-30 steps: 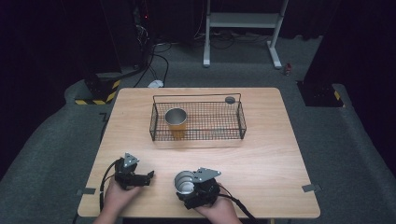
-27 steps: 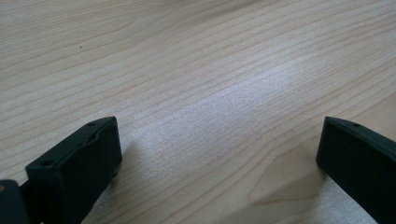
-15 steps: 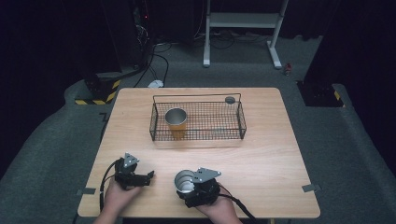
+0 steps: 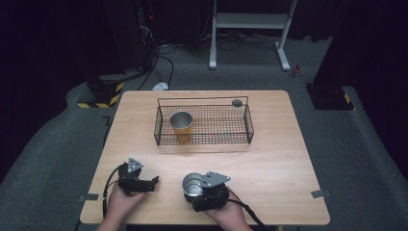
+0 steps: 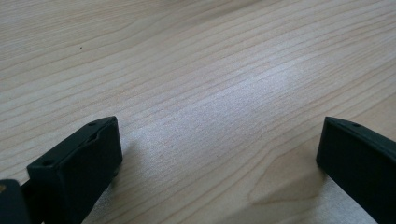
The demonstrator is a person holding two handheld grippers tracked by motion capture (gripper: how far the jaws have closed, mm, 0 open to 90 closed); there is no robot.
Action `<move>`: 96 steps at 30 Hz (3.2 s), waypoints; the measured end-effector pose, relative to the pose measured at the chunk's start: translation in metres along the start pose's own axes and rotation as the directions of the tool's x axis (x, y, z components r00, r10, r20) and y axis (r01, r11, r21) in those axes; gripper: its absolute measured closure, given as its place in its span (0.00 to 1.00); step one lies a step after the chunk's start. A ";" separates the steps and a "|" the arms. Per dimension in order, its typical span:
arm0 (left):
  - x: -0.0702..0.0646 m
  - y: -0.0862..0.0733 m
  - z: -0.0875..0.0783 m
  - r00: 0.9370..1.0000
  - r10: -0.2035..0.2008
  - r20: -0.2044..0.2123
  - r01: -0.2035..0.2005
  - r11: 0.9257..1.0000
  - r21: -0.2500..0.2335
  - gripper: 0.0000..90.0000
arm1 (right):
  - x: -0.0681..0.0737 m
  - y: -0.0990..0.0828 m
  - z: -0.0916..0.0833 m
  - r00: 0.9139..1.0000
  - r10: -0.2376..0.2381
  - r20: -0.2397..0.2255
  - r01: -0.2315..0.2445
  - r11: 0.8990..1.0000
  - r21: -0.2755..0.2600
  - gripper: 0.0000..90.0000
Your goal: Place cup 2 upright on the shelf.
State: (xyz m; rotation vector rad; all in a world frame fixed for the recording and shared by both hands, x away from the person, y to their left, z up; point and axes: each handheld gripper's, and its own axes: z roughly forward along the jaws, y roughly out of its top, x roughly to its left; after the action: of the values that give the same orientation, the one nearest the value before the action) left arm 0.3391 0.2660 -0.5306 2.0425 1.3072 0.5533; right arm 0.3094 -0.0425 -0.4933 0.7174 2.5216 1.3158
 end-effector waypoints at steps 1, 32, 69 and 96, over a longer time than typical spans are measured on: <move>0.000 0.000 0.000 1.000 -0.001 0.000 0.001 1.000 -0.002 0.01 | 0.000 0.000 -0.001 1.000 0.002 0.004 -0.002 1.000 -0.005 0.21; 0.000 0.000 0.000 1.000 -0.003 -0.001 0.003 1.000 -0.002 0.01 | -0.055 -0.008 -0.057 0.974 0.112 0.196 -0.091 0.990 -0.110 0.21; -0.002 0.000 0.000 1.000 -0.015 -0.012 0.015 1.000 -0.003 0.01 | -0.091 -0.018 -0.087 0.919 0.193 0.343 -0.146 0.977 -0.157 0.21; -0.006 0.006 0.006 0.999 -0.023 -0.025 0.023 1.000 -0.001 0.01 | -0.100 -0.006 -0.088 0.909 0.204 0.364 -0.149 0.974 -0.172 0.21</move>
State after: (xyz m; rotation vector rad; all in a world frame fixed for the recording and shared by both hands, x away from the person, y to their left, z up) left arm 0.3441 0.2573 -0.5305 2.0238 1.3430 0.5706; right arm 0.3587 -0.1587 -0.4514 1.0747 2.0760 1.2494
